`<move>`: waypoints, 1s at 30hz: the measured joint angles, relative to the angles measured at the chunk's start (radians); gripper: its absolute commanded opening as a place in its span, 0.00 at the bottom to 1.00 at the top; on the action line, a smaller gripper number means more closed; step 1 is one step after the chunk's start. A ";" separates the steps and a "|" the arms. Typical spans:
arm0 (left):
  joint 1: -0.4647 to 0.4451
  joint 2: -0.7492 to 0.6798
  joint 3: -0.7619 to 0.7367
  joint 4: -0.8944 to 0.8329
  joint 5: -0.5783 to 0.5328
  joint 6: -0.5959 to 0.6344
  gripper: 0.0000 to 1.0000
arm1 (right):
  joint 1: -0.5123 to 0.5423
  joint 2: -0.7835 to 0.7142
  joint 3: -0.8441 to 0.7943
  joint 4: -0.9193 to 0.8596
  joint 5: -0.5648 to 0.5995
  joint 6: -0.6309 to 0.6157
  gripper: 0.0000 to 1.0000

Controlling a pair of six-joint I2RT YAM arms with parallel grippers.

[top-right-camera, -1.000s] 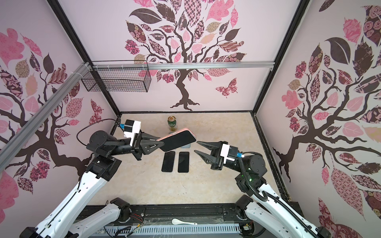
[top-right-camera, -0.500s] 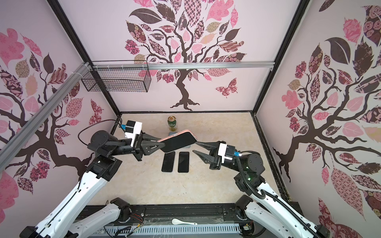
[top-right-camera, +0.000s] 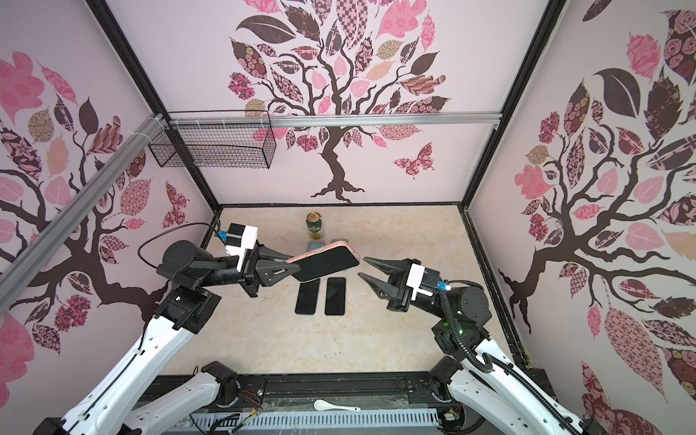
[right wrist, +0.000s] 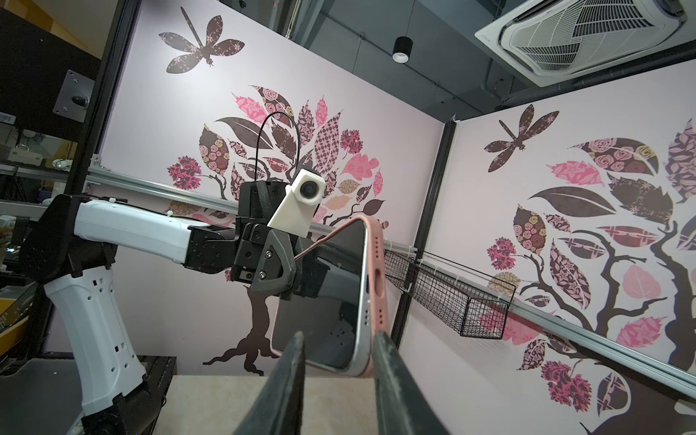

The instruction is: Take the phone out of the phone case

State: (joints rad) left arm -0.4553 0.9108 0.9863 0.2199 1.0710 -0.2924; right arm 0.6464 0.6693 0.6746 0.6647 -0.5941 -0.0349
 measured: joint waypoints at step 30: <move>0.005 0.010 0.000 -0.003 0.028 -0.004 0.00 | 0.002 0.064 0.030 -0.014 -0.047 0.013 0.34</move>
State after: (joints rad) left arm -0.4503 0.9211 0.9863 0.2169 1.0992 -0.2966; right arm 0.6479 0.7334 0.7048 0.6506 -0.6411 -0.0219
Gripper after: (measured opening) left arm 0.132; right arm 0.337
